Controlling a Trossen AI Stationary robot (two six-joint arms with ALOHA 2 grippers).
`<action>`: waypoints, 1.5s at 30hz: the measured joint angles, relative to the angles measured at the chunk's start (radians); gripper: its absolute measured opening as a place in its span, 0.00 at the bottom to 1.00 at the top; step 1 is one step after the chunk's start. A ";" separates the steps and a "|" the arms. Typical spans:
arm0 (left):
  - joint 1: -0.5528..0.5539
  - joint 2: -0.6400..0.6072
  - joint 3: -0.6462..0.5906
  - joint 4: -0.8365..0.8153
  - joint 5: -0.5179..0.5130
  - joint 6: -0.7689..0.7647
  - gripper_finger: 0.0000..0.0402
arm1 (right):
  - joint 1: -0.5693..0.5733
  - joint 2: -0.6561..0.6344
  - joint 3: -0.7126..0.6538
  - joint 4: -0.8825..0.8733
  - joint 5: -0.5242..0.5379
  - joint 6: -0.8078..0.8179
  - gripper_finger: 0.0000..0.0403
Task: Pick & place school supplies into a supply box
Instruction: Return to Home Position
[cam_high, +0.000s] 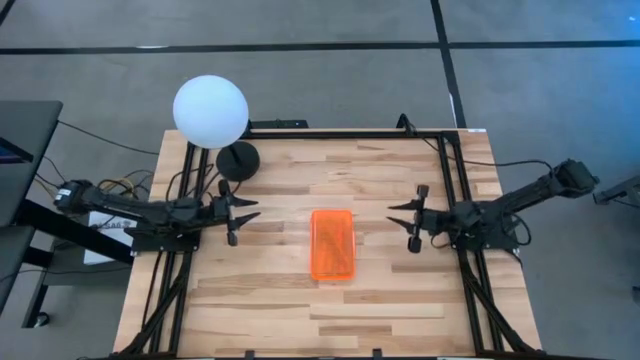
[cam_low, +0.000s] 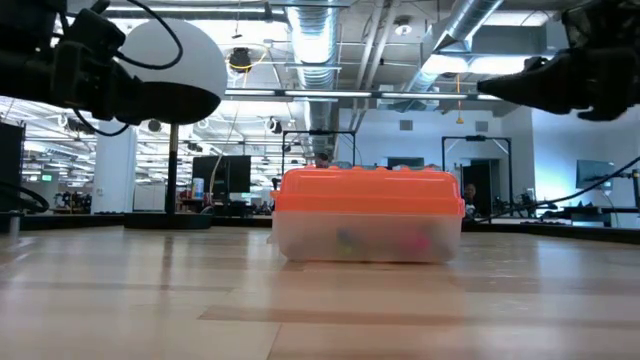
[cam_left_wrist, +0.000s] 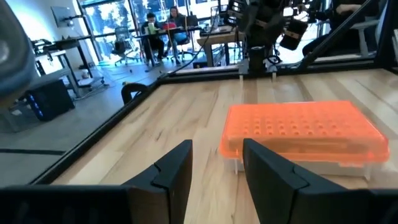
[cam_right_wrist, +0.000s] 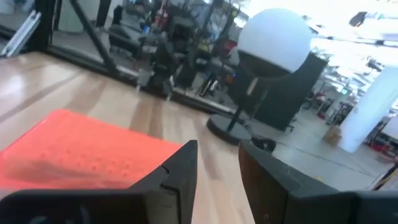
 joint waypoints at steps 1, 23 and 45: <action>0.000 -0.033 0.000 -0.034 0.000 -0.003 0.34 | -0.028 -0.017 0.000 0.000 -0.031 -0.006 0.28; -0.001 -0.413 0.007 -0.325 0.089 0.063 0.34 | -0.289 -0.348 -0.001 -0.287 -0.354 0.036 0.28; -0.001 -0.424 0.030 -0.397 0.055 0.057 0.34 | -0.323 -0.681 -0.002 -0.635 -0.355 0.069 0.28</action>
